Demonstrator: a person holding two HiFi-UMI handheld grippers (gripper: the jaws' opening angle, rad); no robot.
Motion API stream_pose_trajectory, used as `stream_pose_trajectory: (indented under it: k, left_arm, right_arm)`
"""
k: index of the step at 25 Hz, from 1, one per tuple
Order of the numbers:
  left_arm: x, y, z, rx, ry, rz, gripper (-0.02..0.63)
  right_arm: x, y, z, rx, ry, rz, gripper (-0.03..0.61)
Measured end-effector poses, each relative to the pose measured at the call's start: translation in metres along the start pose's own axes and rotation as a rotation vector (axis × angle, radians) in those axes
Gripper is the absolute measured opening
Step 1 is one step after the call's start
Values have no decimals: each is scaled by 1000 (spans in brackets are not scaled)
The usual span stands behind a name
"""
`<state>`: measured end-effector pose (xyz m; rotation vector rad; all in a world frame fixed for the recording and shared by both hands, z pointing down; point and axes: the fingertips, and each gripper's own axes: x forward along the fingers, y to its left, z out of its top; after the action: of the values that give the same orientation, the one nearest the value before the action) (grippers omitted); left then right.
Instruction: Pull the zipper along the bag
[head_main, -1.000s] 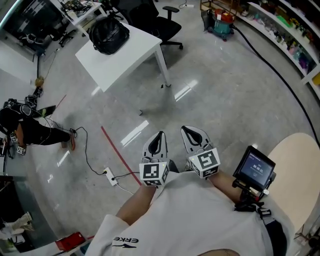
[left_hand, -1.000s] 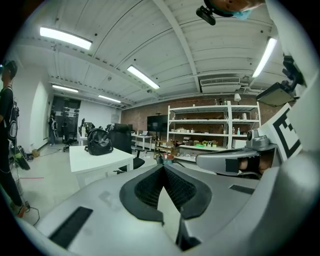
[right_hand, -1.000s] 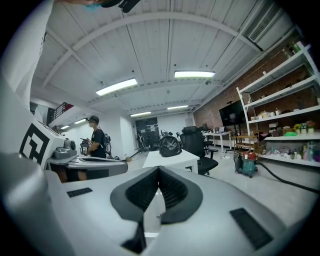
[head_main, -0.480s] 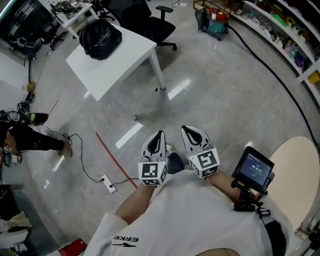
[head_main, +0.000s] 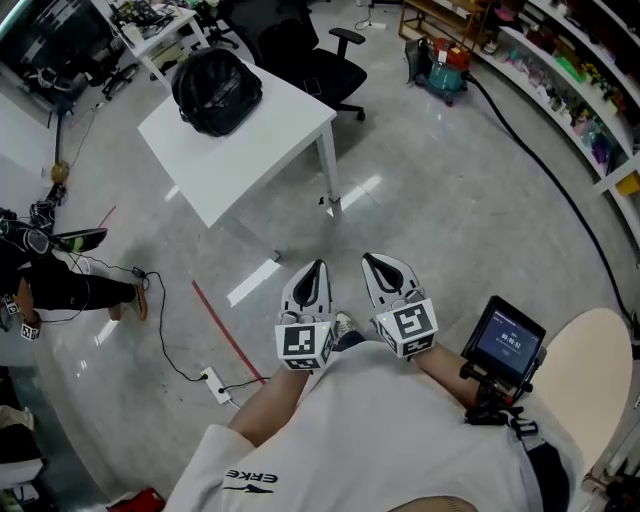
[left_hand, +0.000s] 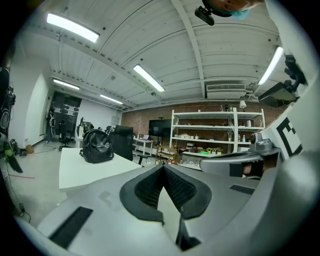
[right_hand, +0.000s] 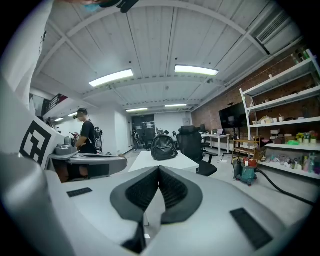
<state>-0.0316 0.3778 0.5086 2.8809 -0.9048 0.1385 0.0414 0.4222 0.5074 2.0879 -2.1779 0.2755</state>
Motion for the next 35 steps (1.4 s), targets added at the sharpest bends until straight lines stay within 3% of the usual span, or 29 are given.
stream_pose_trajectory:
  k: [10,19,29,35]
  left_arm:
    - [-1,75,7,-42,-19,115,3]
    - [24,117,19,-52,-34,204,3]
    - [102,155,48,-53,-34,311,3]
    - [196,166,58,-37,-51,366,3]
  right_arm:
    - [67,39,17,-46,19,103,3]
    - [123,37,34,-63,9,184,3]
    - [200,-14,71,-73,-12,291,3]
    - [261,-91,79,-73,-30,337,3]
